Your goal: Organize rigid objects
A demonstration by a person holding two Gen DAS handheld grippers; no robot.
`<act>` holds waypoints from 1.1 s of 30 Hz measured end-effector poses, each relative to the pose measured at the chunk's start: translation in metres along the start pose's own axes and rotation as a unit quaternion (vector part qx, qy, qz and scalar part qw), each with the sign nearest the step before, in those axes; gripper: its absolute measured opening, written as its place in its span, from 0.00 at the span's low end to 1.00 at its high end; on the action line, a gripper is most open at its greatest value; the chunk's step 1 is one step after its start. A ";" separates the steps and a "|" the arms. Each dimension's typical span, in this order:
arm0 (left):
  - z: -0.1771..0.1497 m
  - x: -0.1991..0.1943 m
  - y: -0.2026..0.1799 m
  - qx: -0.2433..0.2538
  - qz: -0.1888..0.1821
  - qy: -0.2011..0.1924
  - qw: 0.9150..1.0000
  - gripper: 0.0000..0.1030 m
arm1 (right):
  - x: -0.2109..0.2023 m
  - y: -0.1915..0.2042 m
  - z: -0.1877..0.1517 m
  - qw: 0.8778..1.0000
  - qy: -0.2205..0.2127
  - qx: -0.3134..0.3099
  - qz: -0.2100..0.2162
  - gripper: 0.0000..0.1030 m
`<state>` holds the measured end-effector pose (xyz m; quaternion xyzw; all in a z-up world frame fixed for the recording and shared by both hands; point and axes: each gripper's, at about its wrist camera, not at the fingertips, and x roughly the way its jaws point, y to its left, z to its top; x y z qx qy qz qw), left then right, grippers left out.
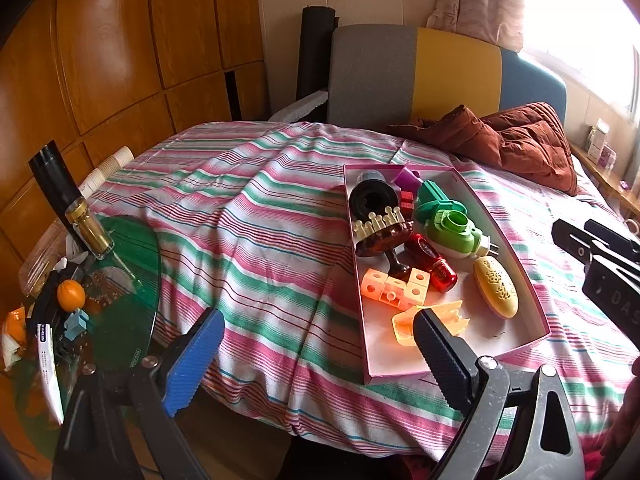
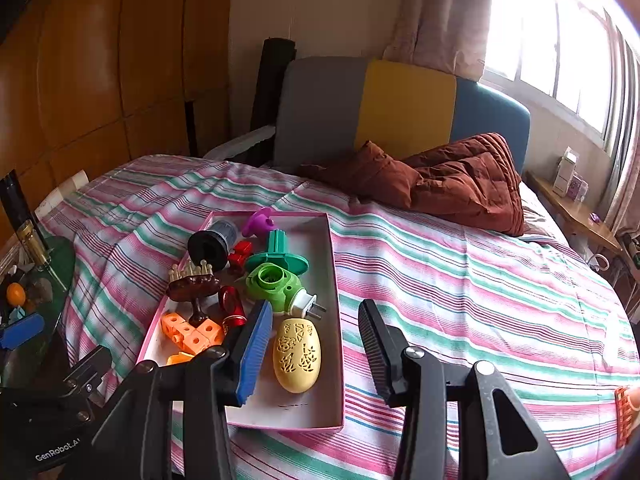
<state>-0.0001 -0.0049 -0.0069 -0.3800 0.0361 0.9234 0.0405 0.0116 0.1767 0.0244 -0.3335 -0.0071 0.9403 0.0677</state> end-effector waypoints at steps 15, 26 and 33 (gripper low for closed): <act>0.008 -0.020 -0.018 -0.014 -0.024 -0.029 0.999 1.00 | 0.006 -0.028 -0.021 0.999 0.015 0.034 -0.009 0.44; 0.006 -0.023 -0.014 -0.036 -0.010 -0.012 0.999 1.00 | -0.002 -0.037 -0.034 0.998 0.013 0.056 -0.010 0.44; 0.005 -0.021 -0.005 -0.045 0.003 -0.015 0.999 1.00 | -0.001 -0.026 -0.031 0.999 0.017 0.040 -0.008 0.44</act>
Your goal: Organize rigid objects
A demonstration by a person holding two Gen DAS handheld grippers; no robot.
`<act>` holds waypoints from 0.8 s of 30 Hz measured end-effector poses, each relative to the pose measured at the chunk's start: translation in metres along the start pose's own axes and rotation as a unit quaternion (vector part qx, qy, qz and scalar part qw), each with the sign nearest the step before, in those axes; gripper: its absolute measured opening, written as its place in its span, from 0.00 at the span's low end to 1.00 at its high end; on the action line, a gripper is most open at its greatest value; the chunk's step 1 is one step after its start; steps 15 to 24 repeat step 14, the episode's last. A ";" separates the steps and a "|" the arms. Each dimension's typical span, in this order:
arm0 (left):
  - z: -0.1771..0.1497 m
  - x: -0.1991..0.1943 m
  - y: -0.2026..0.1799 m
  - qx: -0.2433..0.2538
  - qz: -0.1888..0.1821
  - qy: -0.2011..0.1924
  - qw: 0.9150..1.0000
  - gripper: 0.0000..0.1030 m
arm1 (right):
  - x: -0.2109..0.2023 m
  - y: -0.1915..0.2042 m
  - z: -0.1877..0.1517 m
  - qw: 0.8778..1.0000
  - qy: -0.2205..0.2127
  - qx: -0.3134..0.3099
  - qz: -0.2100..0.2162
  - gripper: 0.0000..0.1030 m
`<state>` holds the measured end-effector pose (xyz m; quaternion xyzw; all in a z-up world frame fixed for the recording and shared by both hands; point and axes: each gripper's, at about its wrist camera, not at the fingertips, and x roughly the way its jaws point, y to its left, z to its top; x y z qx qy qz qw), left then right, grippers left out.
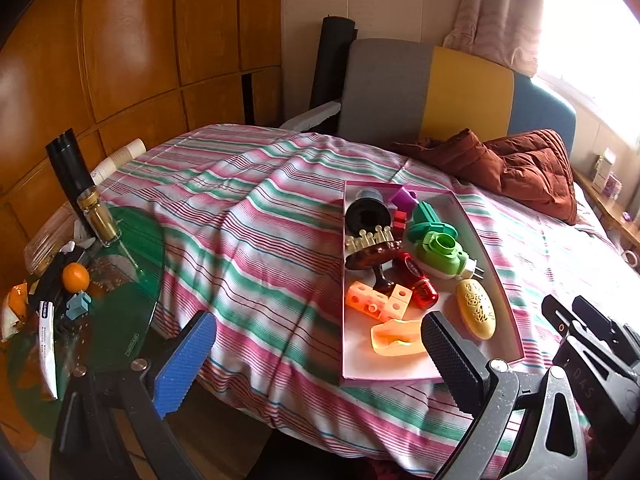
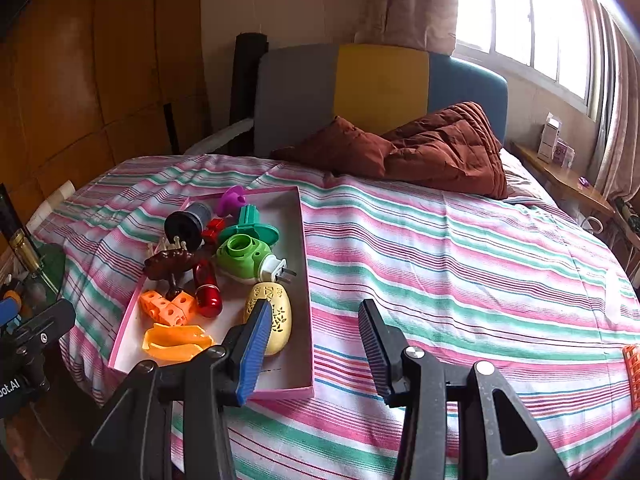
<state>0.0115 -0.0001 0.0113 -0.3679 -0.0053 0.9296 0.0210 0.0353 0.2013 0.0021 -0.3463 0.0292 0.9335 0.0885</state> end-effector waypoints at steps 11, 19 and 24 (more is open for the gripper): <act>0.001 0.004 0.007 0.001 0.011 -0.011 1.000 1.00 | 0.008 0.018 -0.001 1.000 0.011 -0.025 0.009 0.44; 0.002 0.007 0.010 -0.005 0.004 -0.004 1.000 1.00 | 0.011 0.019 -0.001 1.000 0.015 -0.024 0.012 0.44; 0.002 0.007 0.010 -0.005 0.004 -0.004 1.000 1.00 | 0.011 0.019 -0.001 1.000 0.015 -0.024 0.012 0.44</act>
